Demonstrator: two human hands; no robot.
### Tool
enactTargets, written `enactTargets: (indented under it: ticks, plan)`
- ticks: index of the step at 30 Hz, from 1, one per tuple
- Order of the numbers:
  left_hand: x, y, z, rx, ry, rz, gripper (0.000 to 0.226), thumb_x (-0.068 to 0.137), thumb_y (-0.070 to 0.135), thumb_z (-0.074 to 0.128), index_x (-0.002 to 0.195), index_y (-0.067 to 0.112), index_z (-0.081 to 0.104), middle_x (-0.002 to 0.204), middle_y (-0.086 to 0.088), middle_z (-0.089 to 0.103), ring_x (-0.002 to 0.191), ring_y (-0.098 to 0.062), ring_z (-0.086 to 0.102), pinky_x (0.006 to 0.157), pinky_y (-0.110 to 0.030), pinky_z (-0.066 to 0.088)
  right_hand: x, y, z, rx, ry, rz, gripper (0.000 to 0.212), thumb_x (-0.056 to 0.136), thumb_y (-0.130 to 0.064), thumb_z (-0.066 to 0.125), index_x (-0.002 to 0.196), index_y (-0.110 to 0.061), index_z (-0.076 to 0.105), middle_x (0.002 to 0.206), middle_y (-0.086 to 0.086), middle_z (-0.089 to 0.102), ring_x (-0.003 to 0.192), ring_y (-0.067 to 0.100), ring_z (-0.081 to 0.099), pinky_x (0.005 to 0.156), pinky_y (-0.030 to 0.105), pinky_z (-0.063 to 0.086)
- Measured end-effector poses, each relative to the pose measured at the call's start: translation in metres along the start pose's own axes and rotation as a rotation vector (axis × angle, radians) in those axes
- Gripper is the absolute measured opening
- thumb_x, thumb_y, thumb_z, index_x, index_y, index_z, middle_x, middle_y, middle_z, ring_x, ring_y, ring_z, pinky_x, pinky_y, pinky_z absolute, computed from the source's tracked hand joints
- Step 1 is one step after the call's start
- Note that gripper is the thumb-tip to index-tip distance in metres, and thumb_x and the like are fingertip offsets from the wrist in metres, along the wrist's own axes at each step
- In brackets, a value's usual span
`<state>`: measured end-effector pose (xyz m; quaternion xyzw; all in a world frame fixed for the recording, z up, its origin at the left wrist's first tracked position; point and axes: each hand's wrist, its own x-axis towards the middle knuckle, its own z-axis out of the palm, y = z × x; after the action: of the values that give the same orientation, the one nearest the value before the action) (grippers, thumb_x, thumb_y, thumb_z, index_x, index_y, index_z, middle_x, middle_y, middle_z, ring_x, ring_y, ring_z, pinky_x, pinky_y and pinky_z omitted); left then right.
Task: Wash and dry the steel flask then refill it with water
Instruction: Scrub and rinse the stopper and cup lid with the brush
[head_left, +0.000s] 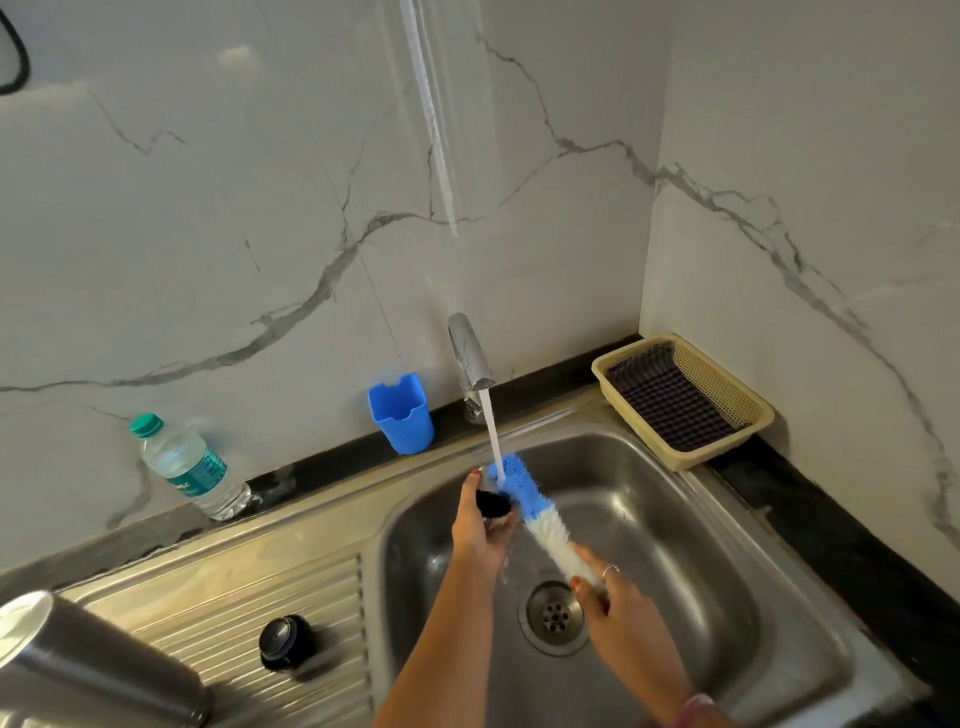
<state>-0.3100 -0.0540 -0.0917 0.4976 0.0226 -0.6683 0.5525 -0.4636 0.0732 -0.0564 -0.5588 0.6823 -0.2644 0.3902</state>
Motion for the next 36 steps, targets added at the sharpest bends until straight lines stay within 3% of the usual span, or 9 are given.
enactTargets:
  ticks: [3,8,11,17,21,24,29,33,36]
  plan:
    - [-0.001,-0.002,0.002,0.014,0.025,-0.003,0.037,0.087,0.029,0.075,0.114,0.008,0.063,0.112,-0.018,0.068,0.103,-0.034,0.068,0.096,-0.052,0.053,-0.006,-0.008,0.005,-0.098,0.015,-0.075,0.050,0.099,-0.031,0.046,0.143,-0.048,0.031,0.121,-0.006,0.066,0.107,0.015,0.063,0.088,0.026,0.048]
    - [-0.004,-0.013,0.005,0.012,0.003,-0.062,0.034,0.090,0.026,0.072,0.115,0.004,0.063,0.111,-0.018,0.069,0.095,-0.032,0.068,0.085,-0.046,0.057,0.012,-0.018,-0.002,-0.306,0.010,-0.135,0.058,0.101,-0.024,0.037,0.147,-0.050,0.014,0.091,-0.007,0.065,0.081,0.012,0.066,0.075,0.030,0.055]
    - [-0.003,-0.016,0.004,0.018,0.026,-0.036,0.031,0.092,0.027,0.069,0.111,0.004,0.063,0.107,-0.018,0.068,0.098,-0.032,0.067,0.088,-0.047,0.056,0.014,-0.020,-0.009,-0.401,-0.008,-0.132,0.064,0.100,-0.017,0.036,0.147,-0.050,0.009,0.082,-0.007,0.057,0.074,0.016,0.063,0.068,0.029,0.051]
    - [-0.001,-0.010,0.007,-0.117,-0.007,-0.052,0.051,0.093,0.053,0.057,0.110,0.006,0.066,0.094,-0.014,0.071,0.086,-0.028,0.069,0.072,-0.044,0.055,-0.012,-0.007,-0.014,-0.560,-0.078,-0.135,0.075,0.097,-0.014,0.034,0.145,-0.054,-0.008,0.095,-0.004,0.054,0.091,0.019,0.066,0.082,0.033,0.052]
    - [-0.005,-0.018,0.015,0.018,-0.061,-0.002,0.050,0.095,0.054,0.051,0.112,0.009,0.064,0.105,-0.016,0.071,0.096,-0.030,0.068,0.083,-0.044,0.056,0.007,-0.014,-0.018,-0.528,0.027,-0.156,0.065,0.101,-0.019,0.036,0.148,-0.050,0.003,0.087,-0.007,0.063,0.077,0.010,0.065,0.069,0.025,0.052]
    - [-0.008,-0.022,0.017,0.122,-0.053,0.056,0.042,0.096,0.050,0.053,0.110,0.012,0.065,0.099,-0.013,0.070,0.090,-0.024,0.067,0.090,-0.038,0.053,0.025,-0.026,-0.027,-0.494,0.052,-0.188,0.060,0.102,-0.021,0.038,0.148,-0.049,0.012,0.067,-0.008,0.051,0.059,0.006,0.055,0.055,0.017,0.042]
    - [-0.005,-0.013,0.009,0.198,0.006,0.113,0.040,0.097,0.047,0.053,0.103,0.008,0.062,0.076,-0.006,0.068,0.068,-0.017,0.062,0.066,-0.031,0.051,0.012,-0.027,-0.040,-0.487,-0.004,-0.235,0.051,0.103,-0.029,0.036,0.147,-0.048,0.019,0.067,-0.007,0.052,0.055,0.005,0.050,0.051,0.013,0.037]
    - [-0.012,-0.015,0.003,0.156,-0.078,0.088,0.034,0.099,0.039,0.054,0.119,0.012,0.058,0.112,-0.011,0.069,0.094,-0.022,0.068,0.070,-0.032,0.052,0.019,-0.025,-0.049,-0.427,0.027,-0.202,0.042,0.102,-0.036,0.036,0.144,-0.041,0.034,0.078,-0.007,0.062,0.063,0.002,0.056,0.058,0.014,0.045]
    - [-0.019,-0.015,0.002,0.143,-0.111,0.071,0.029,0.098,0.033,0.056,0.121,0.015,0.059,0.119,-0.012,0.068,0.110,-0.026,0.064,0.082,-0.034,0.050,0.038,-0.028,-0.057,-0.376,0.011,-0.123,0.042,0.101,-0.035,0.037,0.143,-0.038,0.038,0.096,-0.006,0.069,0.080,0.008,0.063,0.069,0.021,0.049]
